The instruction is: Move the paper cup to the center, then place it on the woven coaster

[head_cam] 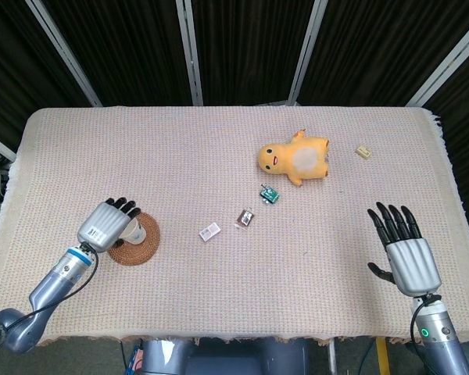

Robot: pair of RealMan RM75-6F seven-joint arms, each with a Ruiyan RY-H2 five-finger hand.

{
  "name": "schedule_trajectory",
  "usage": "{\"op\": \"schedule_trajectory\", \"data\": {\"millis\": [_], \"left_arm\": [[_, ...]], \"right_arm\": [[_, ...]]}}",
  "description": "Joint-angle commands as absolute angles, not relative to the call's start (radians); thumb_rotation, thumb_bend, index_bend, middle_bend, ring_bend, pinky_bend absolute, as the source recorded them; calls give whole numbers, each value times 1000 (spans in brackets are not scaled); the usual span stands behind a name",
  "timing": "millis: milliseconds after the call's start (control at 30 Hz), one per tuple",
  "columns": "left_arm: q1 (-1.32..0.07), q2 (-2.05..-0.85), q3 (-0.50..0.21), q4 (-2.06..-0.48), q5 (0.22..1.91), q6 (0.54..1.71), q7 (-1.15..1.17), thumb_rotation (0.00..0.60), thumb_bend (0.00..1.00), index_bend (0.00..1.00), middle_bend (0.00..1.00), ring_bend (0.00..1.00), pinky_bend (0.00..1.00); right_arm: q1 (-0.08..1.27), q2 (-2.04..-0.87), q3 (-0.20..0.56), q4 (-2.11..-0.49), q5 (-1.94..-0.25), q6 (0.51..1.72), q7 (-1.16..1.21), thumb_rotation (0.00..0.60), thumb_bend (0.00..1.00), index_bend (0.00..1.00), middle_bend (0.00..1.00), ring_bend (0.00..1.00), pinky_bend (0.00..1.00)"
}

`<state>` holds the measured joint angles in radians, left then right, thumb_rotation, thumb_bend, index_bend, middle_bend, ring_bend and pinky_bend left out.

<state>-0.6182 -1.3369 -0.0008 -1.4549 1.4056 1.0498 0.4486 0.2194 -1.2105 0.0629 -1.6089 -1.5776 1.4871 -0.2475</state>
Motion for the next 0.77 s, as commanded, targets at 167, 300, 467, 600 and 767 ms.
{"op": "schedule_trajectory", "data": {"millis": [167, 300, 467, 600, 767], "left_arm": [[-570, -1229, -24, -1616, 1374, 1128, 462, 600, 0, 0, 0, 0, 0], [-510, -1165, -47, -1683, 1399, 1258, 412, 600, 0, 0, 0, 0, 0], [-400, -1136, -60, -1738, 1399, 1438, 349, 600, 0, 0, 0, 0, 0], [-323, -1144, -31, -1750, 1404, 1523, 334, 600, 0, 0, 0, 0, 0], [-261, -1187, 4, -1712, 1440, 1574, 303, 600, 0, 0, 0, 0, 0]], "right_arm": [[215, -1206, 65, -1618, -1581, 1490, -246, 600, 0, 0, 0, 0, 0], [211, -1200, 66, -1628, -1587, 1496, -238, 600, 0, 0, 0, 0, 0], [206, -1191, 66, -1641, -1593, 1502, -224, 600, 0, 0, 0, 0, 0], [204, -1181, 67, -1653, -1599, 1508, -208, 600, 0, 0, 0, 0, 0], [202, -1172, 69, -1664, -1612, 1515, -196, 600, 0, 0, 0, 0, 0]]}}
